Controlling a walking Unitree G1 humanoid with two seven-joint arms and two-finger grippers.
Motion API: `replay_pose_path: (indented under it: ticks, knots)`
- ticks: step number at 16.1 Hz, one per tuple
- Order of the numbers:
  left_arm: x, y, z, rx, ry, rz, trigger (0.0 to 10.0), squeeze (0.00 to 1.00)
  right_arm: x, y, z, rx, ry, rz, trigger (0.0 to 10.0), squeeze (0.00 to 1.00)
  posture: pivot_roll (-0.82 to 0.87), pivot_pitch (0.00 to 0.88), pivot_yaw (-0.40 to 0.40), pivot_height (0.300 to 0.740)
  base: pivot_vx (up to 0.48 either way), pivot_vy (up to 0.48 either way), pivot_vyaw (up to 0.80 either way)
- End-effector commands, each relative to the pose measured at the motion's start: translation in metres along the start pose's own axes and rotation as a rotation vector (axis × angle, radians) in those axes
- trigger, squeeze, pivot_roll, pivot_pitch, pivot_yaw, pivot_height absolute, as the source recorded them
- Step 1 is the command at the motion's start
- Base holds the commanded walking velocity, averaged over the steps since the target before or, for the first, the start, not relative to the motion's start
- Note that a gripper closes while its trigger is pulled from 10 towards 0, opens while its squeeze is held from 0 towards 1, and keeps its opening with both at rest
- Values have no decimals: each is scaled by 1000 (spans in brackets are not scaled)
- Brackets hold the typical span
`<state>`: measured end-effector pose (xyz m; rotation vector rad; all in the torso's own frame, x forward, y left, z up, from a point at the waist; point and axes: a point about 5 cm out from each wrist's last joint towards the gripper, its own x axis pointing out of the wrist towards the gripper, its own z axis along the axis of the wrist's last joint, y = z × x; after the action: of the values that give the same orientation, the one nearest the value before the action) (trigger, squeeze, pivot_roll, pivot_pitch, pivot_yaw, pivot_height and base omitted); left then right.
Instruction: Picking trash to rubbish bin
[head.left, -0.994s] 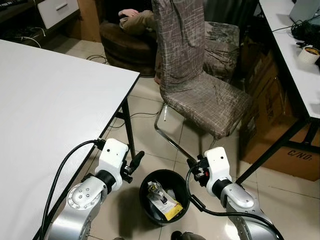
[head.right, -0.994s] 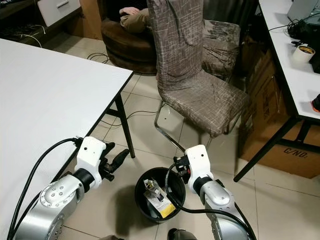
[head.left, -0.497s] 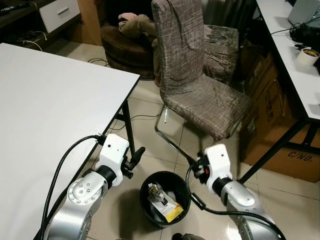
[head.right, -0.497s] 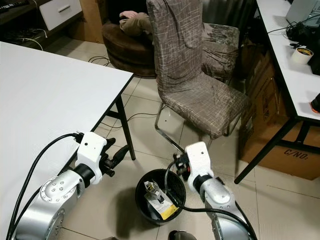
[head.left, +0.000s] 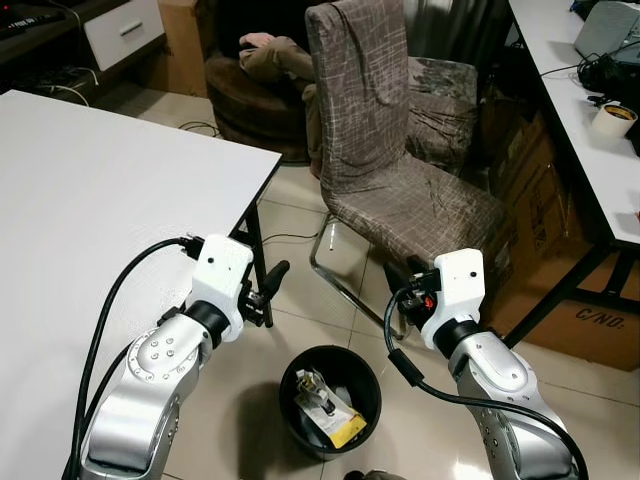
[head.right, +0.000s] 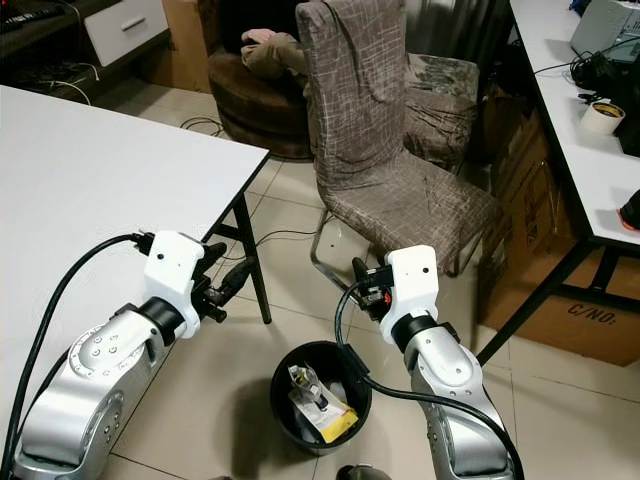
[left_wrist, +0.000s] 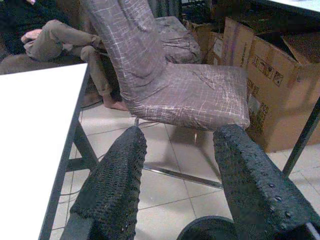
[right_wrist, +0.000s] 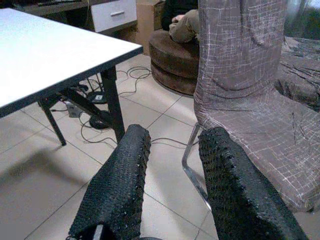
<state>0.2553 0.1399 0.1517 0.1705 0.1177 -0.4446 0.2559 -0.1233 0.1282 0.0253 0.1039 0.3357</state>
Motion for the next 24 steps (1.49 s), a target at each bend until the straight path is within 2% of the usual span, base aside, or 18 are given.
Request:
replay_pose_path:
  ticks: [1,9,18,21,24]
  knots:
    - [-1,1,6,-2,-19,-2,10000,0,0,1,4,8,-18,0,10000,0,-6,43,-27,740,-289,0,0]
    - [0,1,7,-1,-18,-3,10000,0,0,5,5,6,-25,12,10000,0,-10,35,-25,740,-300,0,0]
    - [-5,1,0,4,9,-1,10000,0,-2,11,-4,13,16,36,10000,0,-3,41,-24,740,-296,0,0]
    - [-11,3,-10,18,46,78,10000,0,-3,16,-9,9,36,63,10000,0,0,43,-26,740,-82,0,0]
    - [-19,8,-18,29,61,180,10000,0,-4,14,-18,-40,71,68,10000,0,5,47,-30,740,0,0,0]
